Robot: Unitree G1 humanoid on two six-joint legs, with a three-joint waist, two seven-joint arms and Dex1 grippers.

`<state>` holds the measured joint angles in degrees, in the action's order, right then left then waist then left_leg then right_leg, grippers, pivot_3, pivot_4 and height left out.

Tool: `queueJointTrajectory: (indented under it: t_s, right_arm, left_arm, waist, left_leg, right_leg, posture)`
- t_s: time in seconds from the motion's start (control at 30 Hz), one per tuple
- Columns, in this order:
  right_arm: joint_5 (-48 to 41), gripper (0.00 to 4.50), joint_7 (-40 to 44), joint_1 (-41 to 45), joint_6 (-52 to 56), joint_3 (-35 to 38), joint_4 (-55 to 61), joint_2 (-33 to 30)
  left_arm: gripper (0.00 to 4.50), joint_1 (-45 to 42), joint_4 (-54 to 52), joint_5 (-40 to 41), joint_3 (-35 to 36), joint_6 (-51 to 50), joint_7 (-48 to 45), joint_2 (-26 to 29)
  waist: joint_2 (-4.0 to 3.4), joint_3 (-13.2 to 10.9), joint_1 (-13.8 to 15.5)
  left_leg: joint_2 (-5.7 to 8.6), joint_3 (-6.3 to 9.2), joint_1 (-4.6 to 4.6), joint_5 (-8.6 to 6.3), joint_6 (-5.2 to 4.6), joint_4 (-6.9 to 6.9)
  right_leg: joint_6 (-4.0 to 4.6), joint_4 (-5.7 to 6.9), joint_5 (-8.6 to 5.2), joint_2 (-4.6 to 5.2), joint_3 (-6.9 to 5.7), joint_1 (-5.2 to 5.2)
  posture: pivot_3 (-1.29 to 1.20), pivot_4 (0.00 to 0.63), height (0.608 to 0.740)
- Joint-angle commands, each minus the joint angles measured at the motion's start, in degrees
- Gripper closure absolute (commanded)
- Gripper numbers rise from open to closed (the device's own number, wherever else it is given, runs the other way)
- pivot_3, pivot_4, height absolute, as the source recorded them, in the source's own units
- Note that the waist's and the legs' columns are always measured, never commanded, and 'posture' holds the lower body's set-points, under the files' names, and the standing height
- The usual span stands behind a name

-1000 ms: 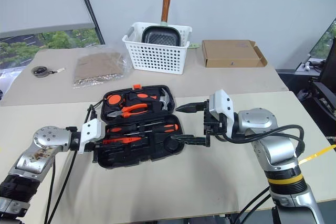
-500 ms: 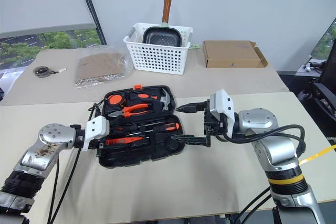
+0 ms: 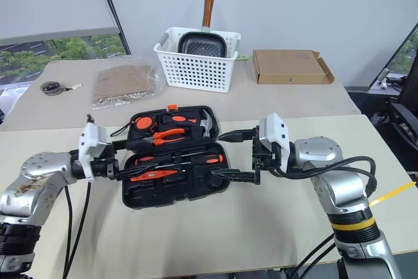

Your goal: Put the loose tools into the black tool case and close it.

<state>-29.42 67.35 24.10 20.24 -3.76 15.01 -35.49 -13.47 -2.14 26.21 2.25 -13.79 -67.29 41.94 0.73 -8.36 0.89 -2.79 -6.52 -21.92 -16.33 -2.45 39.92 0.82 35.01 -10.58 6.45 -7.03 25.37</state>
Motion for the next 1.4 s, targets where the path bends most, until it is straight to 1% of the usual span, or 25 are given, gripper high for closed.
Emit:
queueJointTrajectory:
  t_s: [0.03,0.17,0.2,0.23,0.5,0.8,0.9,1.0,1.13,1.17,1.2,1.27,1.3,1.33,1.37,1.4]
  right_arm:
    - [-0.1,0.0,0.3,1.3,-1.6,0.5,0.2,-0.1]
    - [0.0,0.0,0.1,1.1,-1.6,0.8,0.6,-0.3]
    - [0.0,0.0,-0.1,1.0,-1.6,0.9,0.8,-0.4]
    - [0.0,0.0,-0.2,0.9,-1.6,0.9,1.0,-0.4]
    - [-0.2,0.0,-1.1,0.0,-1.1,1.6,2.5,-0.9]
    - [-0.6,0.0,-1.4,-0.2,-0.9,1.4,2.9,-1.6]
    - [-0.7,0.0,-1.0,0.1,-1.0,1.1,2.5,-1.5]
    - [-0.7,0.0,-0.5,0.9,-1.2,0.7,1.8,-1.1]
    - [-1.4,0.0,0.2,2.4,-1.5,0.4,0.8,0.1]
    - [-1.8,0.0,0.4,2.9,-1.5,0.4,0.4,0.6]
    - [-1.9,0.0,0.6,3.1,-1.5,0.4,0.2,1.0]
    - [-2.3,0.0,1.2,4.2,-1.7,0.2,-0.8,2.1]
    - [-2.6,0.0,1.4,4.6,-1.9,0.1,-1.2,2.7]
    - [-3.0,0.0,1.9,5.5,-2.2,0.0,-2.1,3.7]
    - [-3.4,0.0,2.2,6.1,-2.5,0.1,-2.7,4.6]
    - [-3.7,0.0,2.6,6.7,-2.7,0.2,-3.4,5.4]
  left_arm:
    - [2.41,-3.3,5.2,-3.2,-3.2,5.2,-3.8,-1.1]
    - [3.88,-4.7,8.9,-5.3,-5.5,7.4,-6.1,-1.8]
    - [4.32,-5.0,9.7,-6.1,-5.9,7.8,-6.3,-1.6]
    - [4.42,-5.2,10.5,-6.6,-6.2,8.2,-6.7,-1.6]
    - [4.42,-7.5,13.3,-9.4,-8.7,7.8,-8.0,-2.1]
    - [4.42,-6.6,14.1,-10.4,-9.0,7.6,-7.3,-2.4]
    - [4.42,-6.8,14.4,-9.5,-7.0,8.6,-5.5,-3.2]
    - [4.42,-6.7,8.6,-3.5,-0.7,4.1,-1.4,-3.5]
    - [4.42,-5.1,-0.3,3.0,9.2,-3.5,7.6,-3.0]
    - [3.92,-4.3,-1.6,2.1,11.6,-3.7,11.1,-2.8]
    - [3.69,-3.7,-2.6,1.3,13.1,-3.9,13.6,-2.7]
    - [2.97,-1.6,-3.7,0.9,18.0,-5.0,18.4,-2.3]
    - [2.65,-0.2,-4.1,1.5,20.3,-5.8,19.9,-2.1]
    - [2.26,2.3,-4.2,1.8,23.7,-6.4,21.5,-1.6]
    - [1.82,4.4,-4.4,1.8,26.1,-6.7,22.5,-1.3]
    - [1.47,6.6,-4.6,1.7,28.1,-6.8,23.1,-1.1]
  waist:
    - [0.0,0.0,0.0]
    - [0.0,0.0,-0.1]
    - [0.0,0.0,-0.2]
    - [0.0,0.0,-0.2]
    - [0.01,0.0,-0.2]
    - [0.0,0.0,-0.2]
    - [0.0,0.0,-0.2]
    - [0.01,0.0,-0.2]
    - [0.08,0.0,-0.4]
    - [0.08,0.0,-0.4]
    - [0.07,0.0,-0.6]
    - [0.07,0.0,-0.6]
    - [0.07,0.0,-0.7]
    - [0.07,0.0,-0.8]
    - [0.08,0.0,-0.9]
    - [0.08,0.0,-1.1]
  left_leg:
    - [0.0,0.01,-0.01,0.0,0.0,0.01]
    - [-0.02,0.01,-0.04,0.0,0.01,0.0]
    - [-0.02,0.01,-0.05,0.0,0.0,-0.01]
    - [-0.02,0.01,-0.07,0.0,0.0,-0.01]
    - [-0.01,-0.02,-0.05,-0.01,-0.02,0.01]
    - [-0.01,0.01,-0.03,-0.01,-0.03,0.04]
    - [-0.01,0.0,0.0,-0.01,-0.03,0.05]
    - [-0.02,0.01,-0.01,-0.01,-0.03,0.07]
    - [-0.06,0.04,-0.08,-0.01,-0.02,0.06]
    - [-0.05,0.03,-0.05,-0.01,-0.02,0.05]
    - [-0.05,0.03,-0.02,-0.01,-0.02,0.02]
    - [-0.03,0.01,0.11,0.0,0.0,-0.03]
    - [-0.03,0.01,0.19,0.0,0.0,-0.04]
    - [-0.04,0.01,0.2,0.0,0.0,-0.04]
    - [-0.04,0.01,0.19,0.0,0.0,-0.05]
    - [-0.05,0.0,0.19,0.0,0.01,-0.05]
  right_leg:
    - [0.0,0.02,0.0,0.0,0.0,0.01]
    - [0.01,0.02,0.0,-0.02,-0.01,0.05]
    - [0.01,0.01,0.0,-0.02,-0.01,0.06]
    - [0.01,0.01,0.0,-0.02,-0.01,0.07]
    - [0.01,0.02,0.01,-0.01,0.0,0.04]
    - [0.01,0.03,0.01,0.0,0.0,0.02]
    - [0.0,0.03,0.01,0.01,0.0,-0.01]
    - [0.0,0.04,0.01,0.01,0.0,-0.01]
    - [0.0,0.05,0.02,-0.01,0.0,0.06]
    - [0.0,0.05,0.02,0.0,0.02,0.04]
    - [0.0,0.04,0.02,0.0,0.03,0.02]
    - [0.01,0.04,0.03,0.01,0.03,-0.08]
    - [0.01,0.03,0.02,0.01,0.03,-0.14]
    - [0.01,0.03,0.02,0.01,0.02,-0.14]
    - [0.0,0.03,0.02,0.0,0.02,-0.13]
    - [0.0,0.03,0.02,0.0,0.02,-0.11]
  posture:
    - [0.0,0.15,0.7]
    - [0.0,0.15,0.7]
    - [0.0,0.15,0.7]
    - [0.0,0.15,0.7]
    - [0.0,0.15,0.7]
    - [0.0,0.15,0.7]
    - [0.0,0.15,0.7]
    - [0.0,0.15,0.7]
    - [0.0,0.15,0.7]
    - [0.0,0.15,0.7]
    - [0.0,0.15,0.7]
    - [0.0,0.15,0.7]
    - [0.0,0.15,0.7]
    - [0.0,0.15,0.7]
    - [0.0,0.15,0.7]
    - [0.0,0.15,0.7]
